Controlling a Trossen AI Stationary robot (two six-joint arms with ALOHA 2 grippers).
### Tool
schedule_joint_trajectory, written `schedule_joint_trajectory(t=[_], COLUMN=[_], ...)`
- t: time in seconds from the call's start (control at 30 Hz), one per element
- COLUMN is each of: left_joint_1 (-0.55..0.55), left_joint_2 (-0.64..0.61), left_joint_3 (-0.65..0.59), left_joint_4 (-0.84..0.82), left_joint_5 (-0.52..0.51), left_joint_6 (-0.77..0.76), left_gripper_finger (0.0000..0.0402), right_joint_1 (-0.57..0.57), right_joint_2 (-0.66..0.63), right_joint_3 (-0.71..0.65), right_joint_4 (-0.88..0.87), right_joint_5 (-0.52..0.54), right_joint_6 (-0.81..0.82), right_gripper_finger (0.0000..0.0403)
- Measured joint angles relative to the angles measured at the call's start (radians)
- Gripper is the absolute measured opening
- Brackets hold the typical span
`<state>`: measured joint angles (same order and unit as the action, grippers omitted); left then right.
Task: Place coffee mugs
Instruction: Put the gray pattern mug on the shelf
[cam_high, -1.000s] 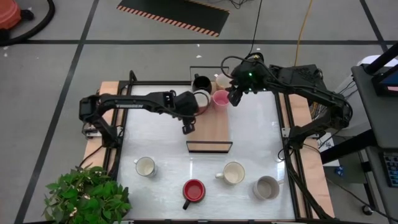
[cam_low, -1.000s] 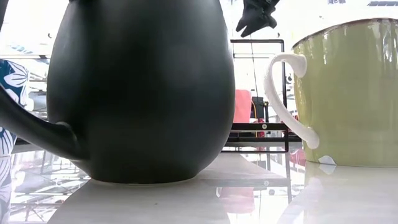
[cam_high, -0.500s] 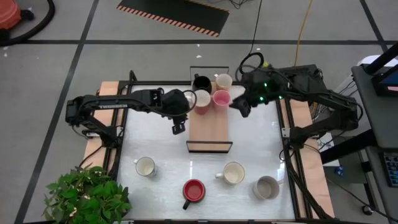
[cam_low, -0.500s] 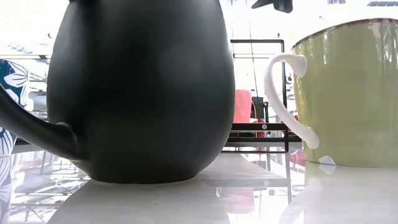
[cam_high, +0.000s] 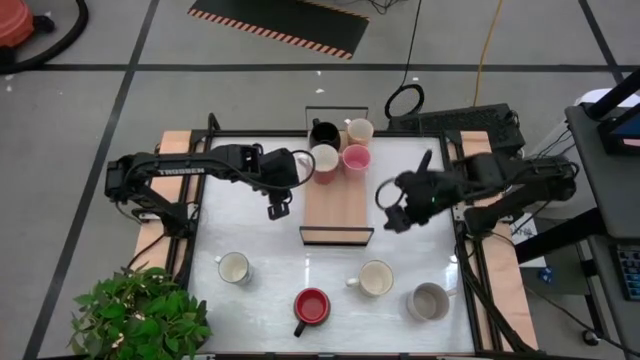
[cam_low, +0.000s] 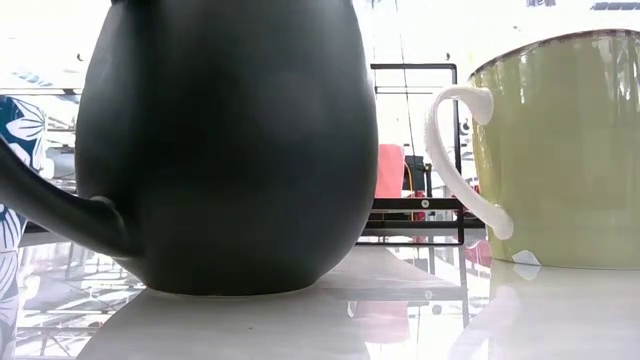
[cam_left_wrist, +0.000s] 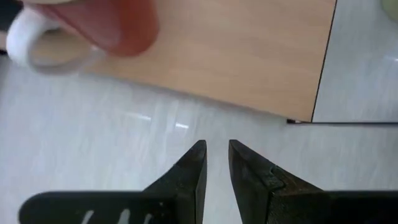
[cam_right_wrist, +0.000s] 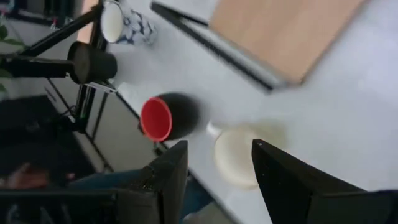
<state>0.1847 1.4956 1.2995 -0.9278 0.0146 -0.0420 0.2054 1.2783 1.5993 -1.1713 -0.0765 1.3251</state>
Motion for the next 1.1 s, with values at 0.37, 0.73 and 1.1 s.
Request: schedule_joint_trajectory(t=[0.37,0.73,1.1], left_joint_1=[-0.012,-0.012,-0.013], left_joint_2=[0.000,0.000,-0.007], left_joint_3=[0.000,0.000,0.000], left_joint_4=[-0.014,-0.010,-0.036], left_joint_5=[-0.122,-0.157,-0.153], left_joint_6=[-0.050,-0.042,-0.143], left_gripper_finger=[0.0072,0.0072,0.0072], right_joint_1=[0.218,0.459,0.578], right_joint_2=[0.128,0.159,0.149], right_joint_3=[0.000,-0.012,-0.166], right_joint_4=[-0.020,-0.121,-0.052], right_joint_5=[-0.073,-0.027,-0.002], right_joint_6=[0.504,0.744,0.785], right_gripper_finger=[0.0171,0.0171,0.0171])
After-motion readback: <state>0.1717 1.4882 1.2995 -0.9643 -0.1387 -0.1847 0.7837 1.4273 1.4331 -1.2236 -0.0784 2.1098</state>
